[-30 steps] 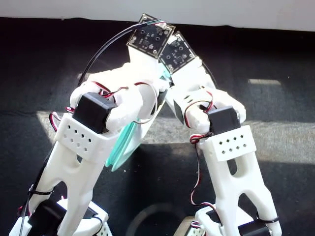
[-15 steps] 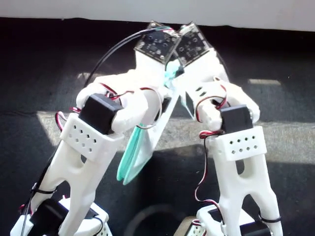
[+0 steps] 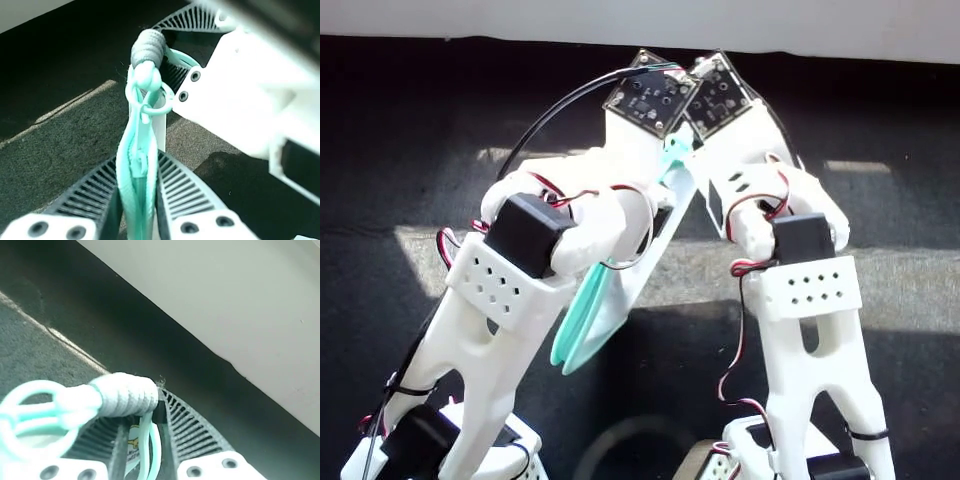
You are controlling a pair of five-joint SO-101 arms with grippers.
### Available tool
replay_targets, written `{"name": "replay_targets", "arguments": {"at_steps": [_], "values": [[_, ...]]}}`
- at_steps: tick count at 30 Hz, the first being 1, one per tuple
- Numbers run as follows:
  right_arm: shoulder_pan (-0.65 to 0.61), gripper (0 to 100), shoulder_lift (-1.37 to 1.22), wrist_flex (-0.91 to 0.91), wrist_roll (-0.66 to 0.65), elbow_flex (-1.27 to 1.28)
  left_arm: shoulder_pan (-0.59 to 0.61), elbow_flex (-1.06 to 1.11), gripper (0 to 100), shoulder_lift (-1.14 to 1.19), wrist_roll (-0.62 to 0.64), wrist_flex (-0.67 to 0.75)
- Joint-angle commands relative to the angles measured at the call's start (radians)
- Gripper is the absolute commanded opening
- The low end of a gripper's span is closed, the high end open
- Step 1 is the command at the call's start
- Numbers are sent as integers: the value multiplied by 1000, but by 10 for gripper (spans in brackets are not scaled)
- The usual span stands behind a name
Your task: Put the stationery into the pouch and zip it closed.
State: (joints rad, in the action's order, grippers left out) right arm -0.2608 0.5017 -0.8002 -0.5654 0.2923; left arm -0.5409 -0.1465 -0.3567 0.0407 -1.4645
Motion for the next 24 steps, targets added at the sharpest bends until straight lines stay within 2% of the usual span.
{"name": "replay_targets", "arguments": {"at_steps": [1, 7, 11, 18, 24], "values": [[64, 5, 2, 61, -21, 53, -16, -13, 10, -50, -6, -18], [76, 5, 1, 97, -20, 117, -16, -7, 10, -110, -12, -18], [96, 5, 1, 133, -20, 173, -13, -5, 10, -145, -89, -26], [162, 5, 1, 203, -15, 259, 84, -5, 10, -208, -95, -25], [163, 5, 1, 225, -14, 295, 133, -5, 10, -271, -95, -26]]}}
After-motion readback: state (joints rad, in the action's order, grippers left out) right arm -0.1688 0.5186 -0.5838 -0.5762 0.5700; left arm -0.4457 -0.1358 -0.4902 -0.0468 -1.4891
